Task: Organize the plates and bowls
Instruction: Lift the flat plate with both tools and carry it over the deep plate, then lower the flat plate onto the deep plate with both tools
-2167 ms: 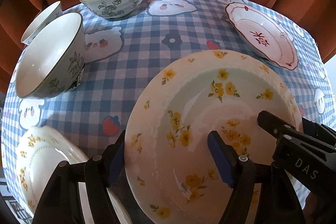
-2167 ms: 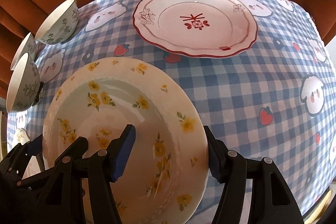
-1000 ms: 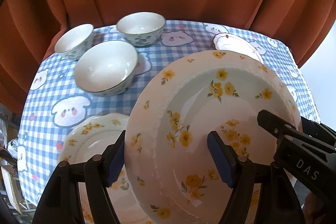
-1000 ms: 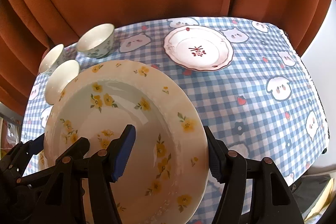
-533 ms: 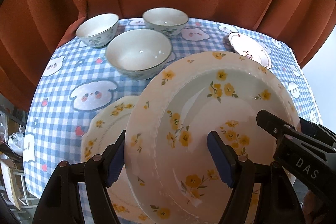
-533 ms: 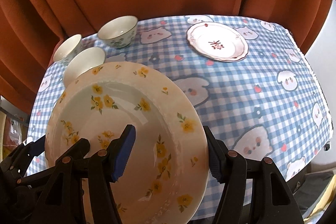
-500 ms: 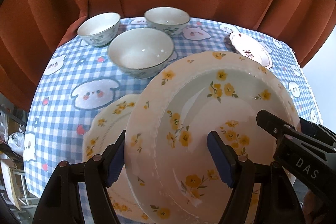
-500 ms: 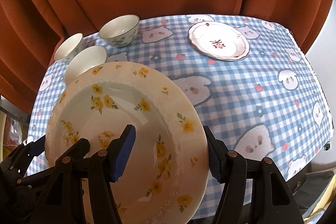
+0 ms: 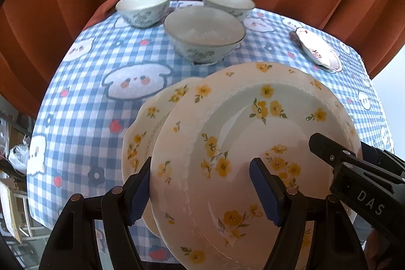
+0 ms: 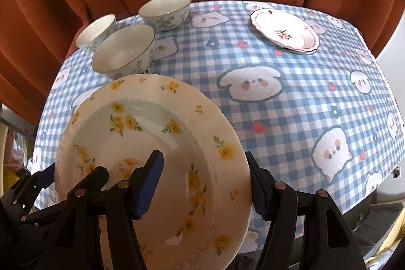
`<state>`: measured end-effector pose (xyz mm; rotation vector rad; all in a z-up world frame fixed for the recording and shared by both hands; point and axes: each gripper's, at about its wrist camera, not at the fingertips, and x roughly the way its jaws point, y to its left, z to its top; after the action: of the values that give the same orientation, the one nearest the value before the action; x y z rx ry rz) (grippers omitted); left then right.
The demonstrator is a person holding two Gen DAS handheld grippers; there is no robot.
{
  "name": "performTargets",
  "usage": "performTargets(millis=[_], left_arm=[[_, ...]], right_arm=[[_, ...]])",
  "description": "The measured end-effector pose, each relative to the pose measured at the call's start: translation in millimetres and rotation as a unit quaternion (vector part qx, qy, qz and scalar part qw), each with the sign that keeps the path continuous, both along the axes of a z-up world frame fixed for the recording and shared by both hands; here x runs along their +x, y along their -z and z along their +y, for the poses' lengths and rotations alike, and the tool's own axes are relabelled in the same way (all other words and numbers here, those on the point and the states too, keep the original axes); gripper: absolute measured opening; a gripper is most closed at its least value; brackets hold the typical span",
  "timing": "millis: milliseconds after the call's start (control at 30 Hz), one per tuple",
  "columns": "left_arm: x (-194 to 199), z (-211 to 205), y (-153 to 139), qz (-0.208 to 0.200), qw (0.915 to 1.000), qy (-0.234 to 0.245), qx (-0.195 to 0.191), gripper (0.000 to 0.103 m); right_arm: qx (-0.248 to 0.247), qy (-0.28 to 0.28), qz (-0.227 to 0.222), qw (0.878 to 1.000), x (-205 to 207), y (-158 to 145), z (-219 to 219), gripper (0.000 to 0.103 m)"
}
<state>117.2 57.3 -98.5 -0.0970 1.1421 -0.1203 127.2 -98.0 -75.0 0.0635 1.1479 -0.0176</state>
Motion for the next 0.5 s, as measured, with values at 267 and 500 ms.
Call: performTargets(millis=[267, 500], left_arm=[[0, 10, 23, 0.027, 0.9992, -0.025, -0.017, 0.074], [8, 9, 36, 0.036, 0.9985, -0.038, -0.018, 0.074]], right_arm=[[-0.012, -0.025, 0.026, 0.999, 10, 21, 12, 0.066], [-0.026, -0.041, 0.038, 0.998, 22, 33, 16, 0.066]])
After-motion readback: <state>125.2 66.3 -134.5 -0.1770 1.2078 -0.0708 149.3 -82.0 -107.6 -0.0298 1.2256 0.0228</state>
